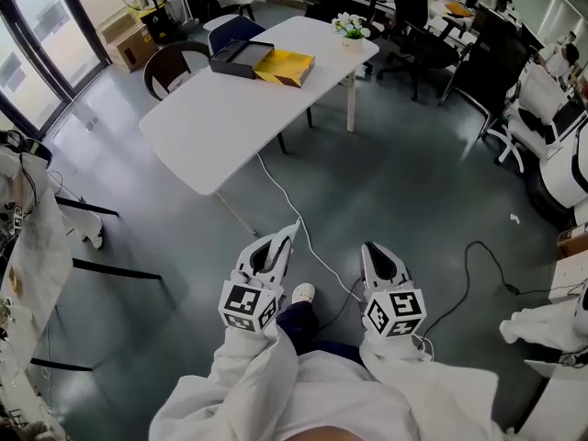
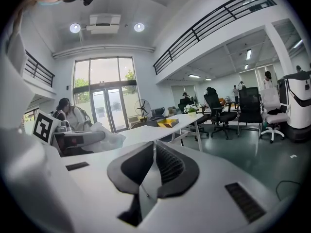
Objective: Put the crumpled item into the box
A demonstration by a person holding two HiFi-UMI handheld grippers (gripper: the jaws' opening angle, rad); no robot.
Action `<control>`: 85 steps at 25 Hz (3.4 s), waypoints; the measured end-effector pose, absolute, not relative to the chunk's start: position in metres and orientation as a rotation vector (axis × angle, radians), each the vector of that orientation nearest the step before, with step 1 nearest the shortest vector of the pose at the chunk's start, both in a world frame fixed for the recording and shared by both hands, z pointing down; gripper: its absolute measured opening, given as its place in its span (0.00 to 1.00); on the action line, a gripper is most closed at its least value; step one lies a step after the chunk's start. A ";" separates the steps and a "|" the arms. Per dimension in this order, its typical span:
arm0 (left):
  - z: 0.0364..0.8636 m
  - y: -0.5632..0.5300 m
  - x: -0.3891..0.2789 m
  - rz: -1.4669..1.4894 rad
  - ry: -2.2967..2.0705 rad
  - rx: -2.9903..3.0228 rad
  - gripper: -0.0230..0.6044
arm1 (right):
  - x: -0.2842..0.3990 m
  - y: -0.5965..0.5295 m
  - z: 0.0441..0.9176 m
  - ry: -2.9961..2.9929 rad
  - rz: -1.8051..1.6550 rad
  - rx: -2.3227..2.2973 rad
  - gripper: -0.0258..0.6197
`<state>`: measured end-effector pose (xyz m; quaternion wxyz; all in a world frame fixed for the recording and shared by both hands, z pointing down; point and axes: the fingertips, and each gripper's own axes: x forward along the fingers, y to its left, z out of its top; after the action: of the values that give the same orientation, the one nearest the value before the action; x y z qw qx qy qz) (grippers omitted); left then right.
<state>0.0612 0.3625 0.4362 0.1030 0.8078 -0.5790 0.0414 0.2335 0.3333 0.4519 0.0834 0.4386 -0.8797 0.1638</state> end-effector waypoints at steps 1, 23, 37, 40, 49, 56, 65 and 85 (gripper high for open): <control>0.436 0.355 0.057 0.121 -1.704 2.385 0.14 | 0.229 0.325 0.452 -2.625 0.488 1.311 0.10; 0.447 0.257 -0.018 0.109 -1.631 2.434 0.14 | 0.154 0.235 0.460 -2.586 0.487 1.379 0.10; 0.454 0.243 -0.019 0.117 -1.612 2.416 0.14 | 0.151 0.219 0.465 -2.567 0.498 1.352 0.10; 0.455 0.233 -0.016 0.124 -1.608 2.417 0.14 | 0.155 0.211 0.468 -2.562 0.514 1.359 0.10; 0.455 0.188 -0.012 0.132 -1.606 2.433 0.14 | 0.161 0.166 0.471 -2.572 0.524 1.373 0.10; 0.449 0.132 -0.012 0.124 -1.625 2.443 0.14 | 0.158 0.110 0.466 -2.593 0.509 1.357 0.10; 0.444 0.062 -0.022 0.119 -1.682 2.406 0.14 | 0.143 0.030 0.462 -2.627 0.505 1.282 0.10; 0.449 -0.065 -0.043 0.094 -1.810 2.334 0.14 | 0.123 -0.111 0.471 -2.683 0.486 1.155 0.10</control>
<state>-0.0427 -0.0648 0.4487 0.0931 0.7864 -0.6098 0.0317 0.1230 -0.1109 0.4715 0.0903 0.3884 -0.9024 0.1633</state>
